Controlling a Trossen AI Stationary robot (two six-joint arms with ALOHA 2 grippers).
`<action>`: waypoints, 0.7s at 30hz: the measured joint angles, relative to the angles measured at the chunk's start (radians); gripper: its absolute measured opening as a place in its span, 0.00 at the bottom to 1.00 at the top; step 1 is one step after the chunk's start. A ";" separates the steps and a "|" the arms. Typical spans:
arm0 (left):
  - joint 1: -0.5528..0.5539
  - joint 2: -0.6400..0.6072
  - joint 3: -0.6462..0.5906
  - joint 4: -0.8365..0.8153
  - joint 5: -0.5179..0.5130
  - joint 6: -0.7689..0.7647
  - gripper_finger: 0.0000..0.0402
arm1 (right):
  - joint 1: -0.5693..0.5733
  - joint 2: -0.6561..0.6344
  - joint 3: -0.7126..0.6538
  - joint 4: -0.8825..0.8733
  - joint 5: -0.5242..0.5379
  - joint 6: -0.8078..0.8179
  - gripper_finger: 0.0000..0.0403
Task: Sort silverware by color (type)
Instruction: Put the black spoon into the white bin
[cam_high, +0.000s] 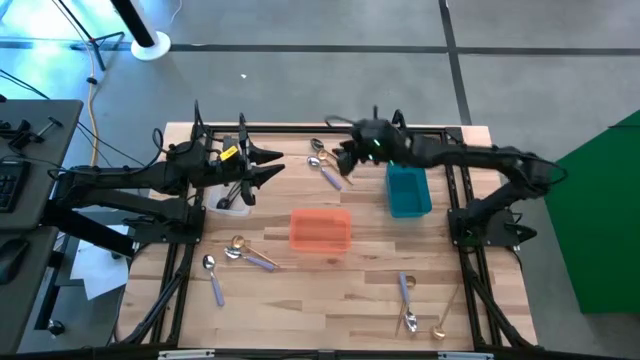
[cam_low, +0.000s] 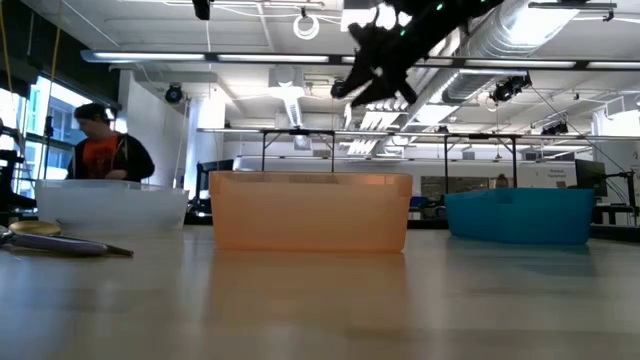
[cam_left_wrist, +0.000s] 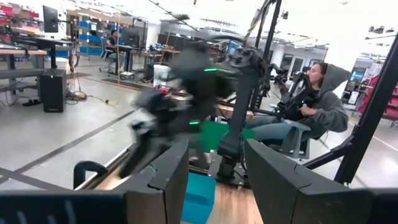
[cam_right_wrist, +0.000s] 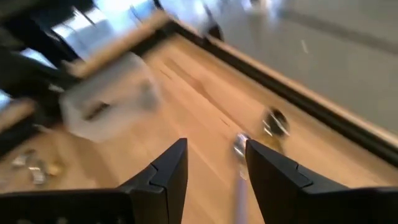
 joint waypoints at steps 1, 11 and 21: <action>0.000 0.000 0.000 0.000 0.000 0.000 0.36 | -0.033 0.036 0.040 -0.052 -0.041 0.009 0.36; 0.000 0.000 0.000 0.001 0.000 0.001 0.36 | -0.181 0.368 0.261 -0.227 -0.281 0.013 0.36; 0.000 0.000 0.000 0.001 -0.003 0.000 0.36 | -0.190 0.547 0.277 -0.247 -0.135 0.028 0.36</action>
